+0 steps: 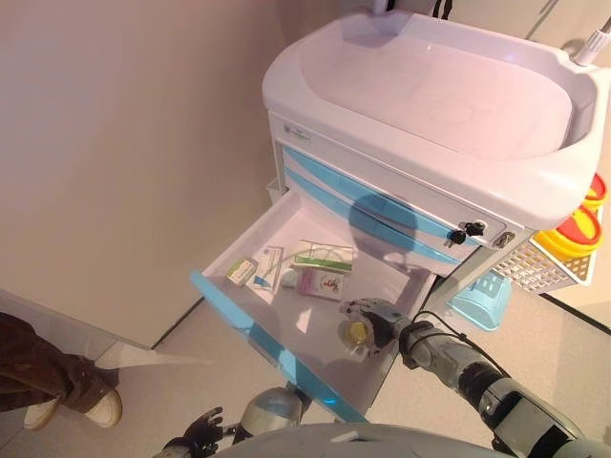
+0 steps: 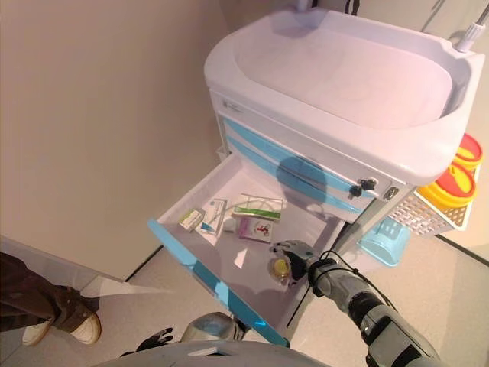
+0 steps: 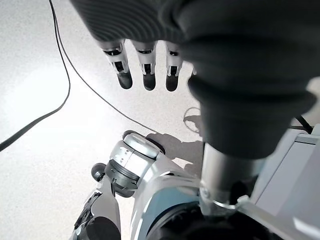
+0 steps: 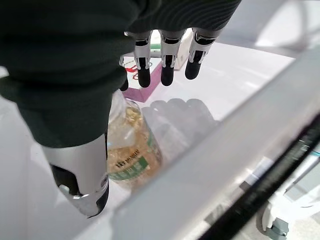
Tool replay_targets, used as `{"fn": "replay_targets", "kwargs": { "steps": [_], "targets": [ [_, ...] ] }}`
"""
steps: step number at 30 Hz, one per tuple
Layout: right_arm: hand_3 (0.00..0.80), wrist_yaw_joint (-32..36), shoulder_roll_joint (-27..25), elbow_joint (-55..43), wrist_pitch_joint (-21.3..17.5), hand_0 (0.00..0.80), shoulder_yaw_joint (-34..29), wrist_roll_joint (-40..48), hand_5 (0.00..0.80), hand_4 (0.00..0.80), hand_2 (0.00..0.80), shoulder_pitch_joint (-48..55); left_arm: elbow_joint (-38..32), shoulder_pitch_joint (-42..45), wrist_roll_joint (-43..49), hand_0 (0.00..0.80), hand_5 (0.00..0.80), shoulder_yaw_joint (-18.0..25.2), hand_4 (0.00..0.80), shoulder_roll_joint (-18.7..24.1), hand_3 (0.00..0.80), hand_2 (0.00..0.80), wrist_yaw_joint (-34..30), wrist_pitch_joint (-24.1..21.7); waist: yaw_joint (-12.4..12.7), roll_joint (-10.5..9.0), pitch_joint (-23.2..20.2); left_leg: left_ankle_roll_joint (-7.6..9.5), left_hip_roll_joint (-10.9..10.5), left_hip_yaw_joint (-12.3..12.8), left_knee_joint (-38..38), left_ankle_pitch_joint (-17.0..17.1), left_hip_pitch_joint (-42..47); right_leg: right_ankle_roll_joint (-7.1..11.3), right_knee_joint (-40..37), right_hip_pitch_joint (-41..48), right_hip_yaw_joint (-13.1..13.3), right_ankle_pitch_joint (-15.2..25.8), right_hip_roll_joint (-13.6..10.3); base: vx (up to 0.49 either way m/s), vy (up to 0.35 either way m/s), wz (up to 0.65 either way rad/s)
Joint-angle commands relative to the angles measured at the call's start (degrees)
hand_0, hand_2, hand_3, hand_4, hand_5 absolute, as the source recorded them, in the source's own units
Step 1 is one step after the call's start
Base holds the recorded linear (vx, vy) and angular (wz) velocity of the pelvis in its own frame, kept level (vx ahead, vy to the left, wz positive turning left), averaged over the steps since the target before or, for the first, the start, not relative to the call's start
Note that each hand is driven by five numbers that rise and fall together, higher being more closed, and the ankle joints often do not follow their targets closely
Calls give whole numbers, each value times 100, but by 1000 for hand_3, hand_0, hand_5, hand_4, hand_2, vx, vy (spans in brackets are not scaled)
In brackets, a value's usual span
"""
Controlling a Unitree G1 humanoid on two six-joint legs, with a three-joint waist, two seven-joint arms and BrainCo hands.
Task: Open the drawer and pick up the medicine
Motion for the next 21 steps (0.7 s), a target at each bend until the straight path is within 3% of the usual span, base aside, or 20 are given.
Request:
{"fn": "replay_targets", "kwargs": {
  "steps": [1, 21],
  "targets": [
    [0, -164, 15, -283, -37, 0, 85, 98, 0, 0, 0, -288, 38, -117, -133, 0, 0, -380, 0, 96, 0, 0, -59, -117, 188, -148, 73, -85, -108, 341, 480, -685, -101, 491, 406, -574, 318, 323, -415, 0, 0, 0],
    [0, -22, 68, -102, 425, 0, 179, 268, 0, 0, 0, -629, 54, -336, -171, 0, 0, -401, 0, 172, 0, 0, -93, -154, 323, -256, 275, -59, -147, 327, 512, -644, -364, 540, 458, -805, 251, 371, -409, -13, 3, 4]
  ]
}}
